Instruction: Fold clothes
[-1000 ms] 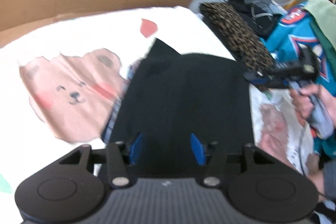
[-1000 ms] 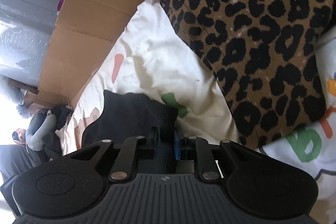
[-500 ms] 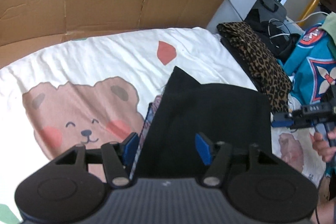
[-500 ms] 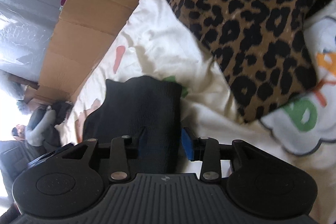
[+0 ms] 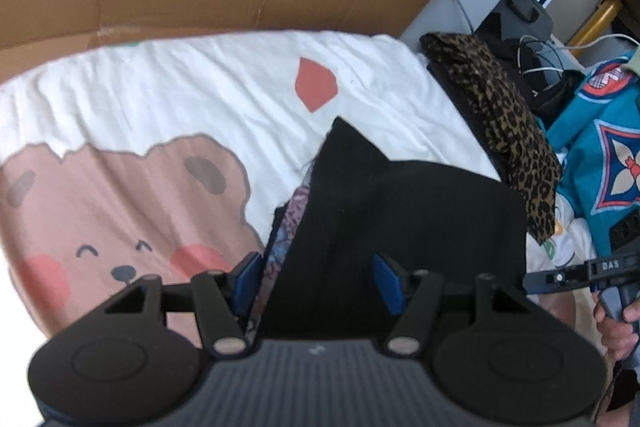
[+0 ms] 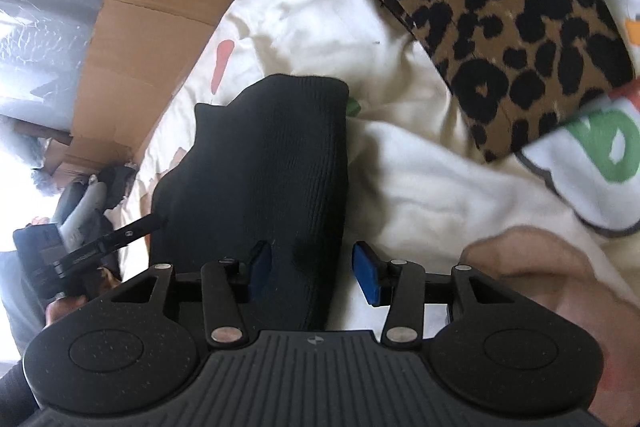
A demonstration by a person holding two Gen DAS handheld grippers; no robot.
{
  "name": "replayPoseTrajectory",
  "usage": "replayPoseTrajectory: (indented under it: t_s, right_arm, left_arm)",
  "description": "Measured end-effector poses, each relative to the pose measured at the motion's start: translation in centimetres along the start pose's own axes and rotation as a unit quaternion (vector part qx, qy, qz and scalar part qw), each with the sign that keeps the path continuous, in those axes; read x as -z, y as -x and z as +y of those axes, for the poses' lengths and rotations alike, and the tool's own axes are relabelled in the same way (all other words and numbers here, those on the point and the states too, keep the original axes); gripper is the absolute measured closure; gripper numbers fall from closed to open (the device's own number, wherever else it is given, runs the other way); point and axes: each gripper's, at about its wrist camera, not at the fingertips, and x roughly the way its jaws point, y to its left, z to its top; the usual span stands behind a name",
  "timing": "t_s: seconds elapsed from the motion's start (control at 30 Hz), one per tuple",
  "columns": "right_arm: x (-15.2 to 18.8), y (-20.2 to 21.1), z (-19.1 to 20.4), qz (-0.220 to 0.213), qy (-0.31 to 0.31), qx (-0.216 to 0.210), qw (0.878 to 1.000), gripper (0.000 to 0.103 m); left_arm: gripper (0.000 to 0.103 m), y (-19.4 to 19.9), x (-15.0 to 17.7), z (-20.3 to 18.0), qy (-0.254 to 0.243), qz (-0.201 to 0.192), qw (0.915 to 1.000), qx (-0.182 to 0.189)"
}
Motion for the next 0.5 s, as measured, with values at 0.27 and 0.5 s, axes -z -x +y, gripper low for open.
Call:
replayPoseTrajectory:
  t_s: [0.27,0.5]
  right_arm:
    - [1.0,-2.2,-0.5,0.028,-0.045,-0.044,0.998,0.068]
    - [1.0,-2.7,-0.9,0.005,-0.075,-0.070,0.995,0.078]
  left_arm:
    - [0.066,-1.0,0.0,1.5,0.032,0.009,0.9994,0.011]
    - [0.050,-0.9,-0.4,1.8,0.044,0.015,0.9987,0.018]
